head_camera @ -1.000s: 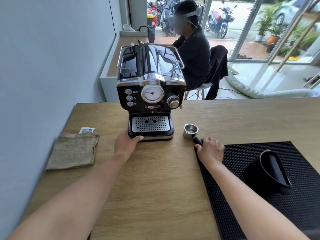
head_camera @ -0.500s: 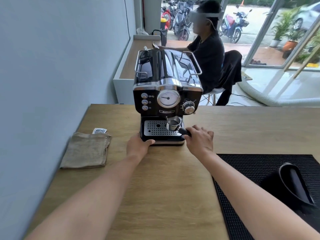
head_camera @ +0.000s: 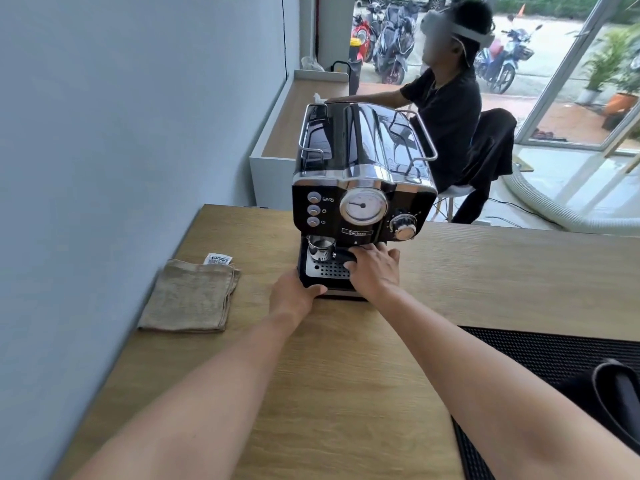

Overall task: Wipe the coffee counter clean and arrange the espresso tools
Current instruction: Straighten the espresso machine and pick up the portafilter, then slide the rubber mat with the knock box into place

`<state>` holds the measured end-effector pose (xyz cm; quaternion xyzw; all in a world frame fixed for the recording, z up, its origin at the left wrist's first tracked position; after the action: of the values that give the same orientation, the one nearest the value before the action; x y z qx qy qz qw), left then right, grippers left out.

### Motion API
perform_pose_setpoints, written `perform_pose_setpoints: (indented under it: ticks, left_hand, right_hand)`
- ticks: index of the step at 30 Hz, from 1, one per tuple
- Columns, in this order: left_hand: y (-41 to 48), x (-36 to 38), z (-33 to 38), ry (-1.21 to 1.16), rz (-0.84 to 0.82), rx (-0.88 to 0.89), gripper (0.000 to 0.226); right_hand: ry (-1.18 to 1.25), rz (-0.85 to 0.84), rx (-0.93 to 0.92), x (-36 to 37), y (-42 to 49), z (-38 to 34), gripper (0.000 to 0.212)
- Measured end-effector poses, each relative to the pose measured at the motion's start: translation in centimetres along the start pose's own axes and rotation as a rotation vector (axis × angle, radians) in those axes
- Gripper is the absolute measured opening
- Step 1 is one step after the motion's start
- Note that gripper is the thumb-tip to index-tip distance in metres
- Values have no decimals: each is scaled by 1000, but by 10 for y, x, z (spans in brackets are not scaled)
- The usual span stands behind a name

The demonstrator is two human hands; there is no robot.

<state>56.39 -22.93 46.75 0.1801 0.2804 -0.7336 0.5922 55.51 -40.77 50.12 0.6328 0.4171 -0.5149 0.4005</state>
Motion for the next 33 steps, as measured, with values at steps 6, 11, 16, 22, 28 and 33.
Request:
perform_pose_setpoints:
  ticks: [6, 11, 16, 22, 28, 33]
  left_hand:
    - [2, 0, 0, 4, -6, -3, 42]
    - [0, 0, 7, 24, -42, -17, 38]
    - [-6, -1, 14, 72, -61, -28, 41]
    - [-15, -7, 24, 168, 83, 9, 49]
    - [-41, -6, 43, 204, 147, 61, 44]
    - [-74, 14, 72, 240, 52, 182, 39]
  right_hand:
    - [-1, -14, 13, 6, 2, 2, 34]
    - [36, -46, 2, 0, -1, 1, 41]
    - [77, -71, -9, -11, -9, 12, 49]
    - [134, -9, 13, -26, -25, 35, 46]
    - [199, 51, 84, -39, -54, 69, 35]
    - [182, 45, 195, -65, -88, 105, 39]
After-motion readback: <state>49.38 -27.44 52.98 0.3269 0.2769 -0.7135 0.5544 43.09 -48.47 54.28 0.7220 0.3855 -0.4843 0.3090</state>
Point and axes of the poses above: each hand's wrist, its own y-axis towards the middle knuckle, its own x-axis out of the palm, z = x × y, the point moved 6 cm from there along y, towards the middle knuckle, and after that the axes turned 3 degrees about x, right-handed, at the moved point
